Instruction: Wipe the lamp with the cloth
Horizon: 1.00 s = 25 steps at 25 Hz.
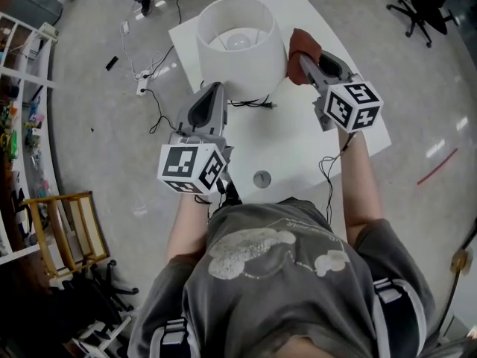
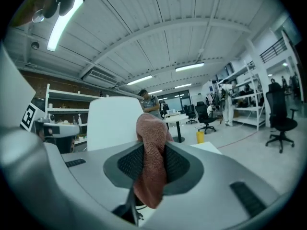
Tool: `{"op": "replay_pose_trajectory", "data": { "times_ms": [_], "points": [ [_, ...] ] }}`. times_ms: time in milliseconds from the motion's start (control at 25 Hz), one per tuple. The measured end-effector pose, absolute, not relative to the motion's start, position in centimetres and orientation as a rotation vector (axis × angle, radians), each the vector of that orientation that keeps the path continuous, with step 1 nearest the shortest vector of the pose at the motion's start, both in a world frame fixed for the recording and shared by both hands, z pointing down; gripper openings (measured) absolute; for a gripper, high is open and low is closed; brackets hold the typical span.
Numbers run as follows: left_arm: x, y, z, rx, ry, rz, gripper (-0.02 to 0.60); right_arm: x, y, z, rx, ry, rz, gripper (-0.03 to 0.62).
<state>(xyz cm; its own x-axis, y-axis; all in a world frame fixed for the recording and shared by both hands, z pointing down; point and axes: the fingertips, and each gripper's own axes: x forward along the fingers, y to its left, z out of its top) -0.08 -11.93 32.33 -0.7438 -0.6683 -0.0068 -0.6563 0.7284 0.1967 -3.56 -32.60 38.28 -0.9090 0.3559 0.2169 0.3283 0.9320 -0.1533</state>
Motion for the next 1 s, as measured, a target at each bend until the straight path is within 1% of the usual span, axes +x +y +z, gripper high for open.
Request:
{"op": "replay_pose_trajectory", "data": {
  "times_ms": [240, 360, 640, 1000],
  "points": [
    [-0.6, -11.0, 30.6, 1.229, -2.845, -0.324, 0.008, -1.3, -29.5, 29.0, -0.538, -3.021, 0.085, 0.092],
    [-0.7, -10.8, 30.1, 1.299, -2.821, -0.338, 0.008, -1.1, -27.6, 27.3, -0.537, -3.038, 0.014, 0.091],
    [-0.9, -10.3, 30.4, 1.447, -2.729, -0.35, 0.008, -0.5, -25.5, 29.6, -0.391, -2.999, 0.003, 0.092],
    [-0.8, -8.7, 33.1, 1.589, -2.569, -0.341, 0.008, 2.0, -24.8, 37.2, -0.136, -2.902, 0.134, 0.092]
  ]
}}
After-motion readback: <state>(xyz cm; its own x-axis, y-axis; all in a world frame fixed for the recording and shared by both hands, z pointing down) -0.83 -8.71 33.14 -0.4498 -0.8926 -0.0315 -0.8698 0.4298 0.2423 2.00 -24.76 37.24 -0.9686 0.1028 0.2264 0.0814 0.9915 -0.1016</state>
